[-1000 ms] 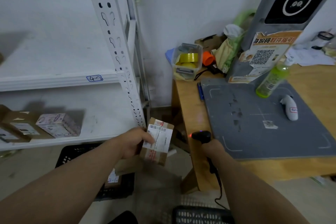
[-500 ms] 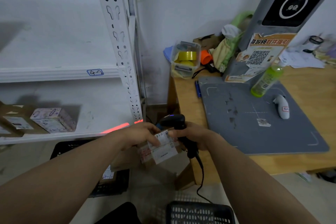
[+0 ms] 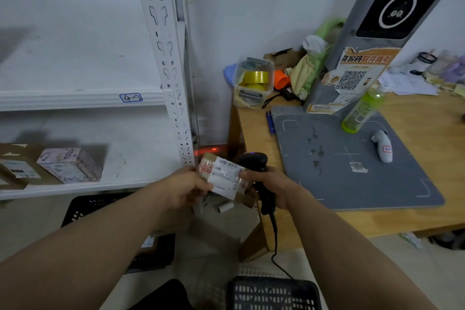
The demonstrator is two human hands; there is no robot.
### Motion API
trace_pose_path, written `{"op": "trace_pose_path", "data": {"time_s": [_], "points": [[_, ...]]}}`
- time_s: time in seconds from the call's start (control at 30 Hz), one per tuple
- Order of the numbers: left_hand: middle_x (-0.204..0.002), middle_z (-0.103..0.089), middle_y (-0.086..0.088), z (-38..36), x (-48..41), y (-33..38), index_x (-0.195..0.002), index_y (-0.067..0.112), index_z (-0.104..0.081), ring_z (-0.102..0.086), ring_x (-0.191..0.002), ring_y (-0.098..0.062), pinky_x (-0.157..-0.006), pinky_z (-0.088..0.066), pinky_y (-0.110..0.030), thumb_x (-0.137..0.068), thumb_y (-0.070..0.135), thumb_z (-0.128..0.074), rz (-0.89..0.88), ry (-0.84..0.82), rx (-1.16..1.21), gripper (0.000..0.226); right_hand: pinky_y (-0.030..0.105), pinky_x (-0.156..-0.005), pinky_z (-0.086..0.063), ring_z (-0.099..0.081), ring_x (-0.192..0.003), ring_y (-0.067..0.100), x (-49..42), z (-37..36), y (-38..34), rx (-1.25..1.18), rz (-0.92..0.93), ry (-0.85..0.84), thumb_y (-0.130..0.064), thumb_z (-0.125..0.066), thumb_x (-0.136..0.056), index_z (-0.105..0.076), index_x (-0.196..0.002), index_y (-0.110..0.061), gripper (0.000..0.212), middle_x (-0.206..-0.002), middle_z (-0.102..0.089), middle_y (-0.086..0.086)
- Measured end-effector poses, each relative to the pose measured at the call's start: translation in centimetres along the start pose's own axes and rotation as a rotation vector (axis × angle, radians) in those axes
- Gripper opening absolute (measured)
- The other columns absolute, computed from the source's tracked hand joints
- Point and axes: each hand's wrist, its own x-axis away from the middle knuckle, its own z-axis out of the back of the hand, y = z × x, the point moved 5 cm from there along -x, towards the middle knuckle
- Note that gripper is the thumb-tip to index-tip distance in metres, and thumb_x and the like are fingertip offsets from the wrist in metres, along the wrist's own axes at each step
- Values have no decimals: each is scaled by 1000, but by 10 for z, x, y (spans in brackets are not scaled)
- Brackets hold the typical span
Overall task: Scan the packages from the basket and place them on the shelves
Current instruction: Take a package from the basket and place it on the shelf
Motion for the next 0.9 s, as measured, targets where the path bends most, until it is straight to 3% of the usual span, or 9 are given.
{"op": "trace_pose_path", "data": {"time_s": [0.1, 0.13, 0.23, 0.33, 0.43, 0.53, 0.73, 0.9], "points": [[-103, -75, -6, 7, 4, 14, -117, 22, -63, -57, -84, -19, -73, -45, -32, -84, -3, -69, -32, 7, -65, 42, 45, -96, -56, -69, -98, 29, 1, 0, 0, 58, 1, -10, -24, -81, -81, -65, -125, -11, 49, -116, -73, 17], [-101, -75, -4, 9, 6, 18, -116, 25, -63, -58, -87, -20, -75, -46, -33, -84, -3, -69, -30, -2, -79, 42, 44, -97, -54, -69, -99, 29, 2, -1, -1, 70, 3, -17, -24, -81, -82, -65, -125, -11, 48, -115, -74, 16], [-107, -75, -3, 13, 9, 27, -112, 31, -62, -62, -109, -24, -95, -49, -42, -84, -4, -70, -35, -15, -99, 46, 33, -79, -58, -72, -89, 23, 5, -9, -4, 99, 5, -42, -23, -78, -84, -66, -122, -14, 41, -106, -77, 10], [-114, -72, -4, 15, 10, 28, -112, 33, -60, -60, -116, -26, -106, -46, -48, -84, -7, -68, -38, -3, -97, 49, 31, -75, -55, -69, -79, 17, 5, -14, -4, 129, 2, -57, -22, -78, -84, -67, -120, -14, 39, -98, -78, 7], [-118, -70, -8, 18, 8, 21, -126, 24, -57, -61, -117, -30, -107, -47, -50, -84, -11, -66, -56, 47, 15, 54, 30, -73, -55, -68, -72, 15, 4, -18, -5, 143, 24, -38, -18, -77, -85, -67, -118, -12, 35, -96, -77, 7], [-113, -74, -11, 10, 7, 11, -121, 8, -63, -63, -117, -31, -110, -44, -50, -88, -9, -63, -61, 17, 86, 38, 32, -73, -56, -67, -77, 19, 1, -20, -6, 137, 50, -16, -17, -76, -85, -67, -116, -11, 33, -98, -77, 9], [-121, -71, -16, 5, 0, 3, -127, 12, -61, -63, -117, -38, -103, -47, -61, -100, 5, -53, -44, 26, 298, 28, 31, -70, -55, -69, -73, 16, -1, -27, -6, 77, 56, -57, -28, -80, -84, -67, -119, -12, 41, -97, -76, 7], [-117, -71, -16, 1, 4, 13, -123, 12, -62, -65, -113, -35, -100, -50, -56, -106, 17, -45, -58, 39, 341, 24, 32, -70, -58, -75, -79, 19, -2, -32, -10, 10, 93, -19, -26, -80, -84, -66, -120, -12, 41, -99, -78, 6]]}}
